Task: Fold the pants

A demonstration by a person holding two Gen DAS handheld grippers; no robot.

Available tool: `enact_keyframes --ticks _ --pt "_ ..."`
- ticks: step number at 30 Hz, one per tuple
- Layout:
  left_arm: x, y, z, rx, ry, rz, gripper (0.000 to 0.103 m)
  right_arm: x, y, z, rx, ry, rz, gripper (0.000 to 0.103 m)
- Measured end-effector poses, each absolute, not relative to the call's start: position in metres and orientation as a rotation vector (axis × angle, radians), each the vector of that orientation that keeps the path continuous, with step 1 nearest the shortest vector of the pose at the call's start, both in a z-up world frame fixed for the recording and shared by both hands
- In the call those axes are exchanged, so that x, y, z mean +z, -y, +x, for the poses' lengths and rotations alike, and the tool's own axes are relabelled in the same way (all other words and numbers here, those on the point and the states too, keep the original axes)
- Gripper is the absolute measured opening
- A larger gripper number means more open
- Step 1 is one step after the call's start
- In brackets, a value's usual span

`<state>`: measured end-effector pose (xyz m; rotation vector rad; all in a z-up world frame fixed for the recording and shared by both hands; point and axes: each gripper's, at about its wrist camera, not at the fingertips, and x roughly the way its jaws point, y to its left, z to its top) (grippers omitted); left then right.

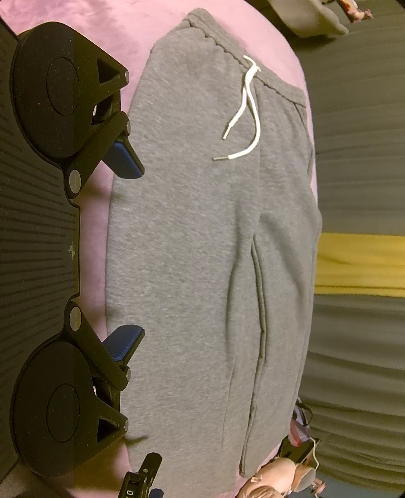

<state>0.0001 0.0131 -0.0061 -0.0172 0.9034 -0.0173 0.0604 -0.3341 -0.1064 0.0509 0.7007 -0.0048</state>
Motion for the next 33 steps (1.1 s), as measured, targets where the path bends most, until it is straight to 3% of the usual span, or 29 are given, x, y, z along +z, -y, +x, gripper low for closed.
enact_keyframes --ticks 33 --pt "-0.0081 -0.0131 0.0002 -0.018 -0.914 -0.029 0.103 -0.1062 0.3350 0.0599 -0.011 -0.699 0.055 0.099"
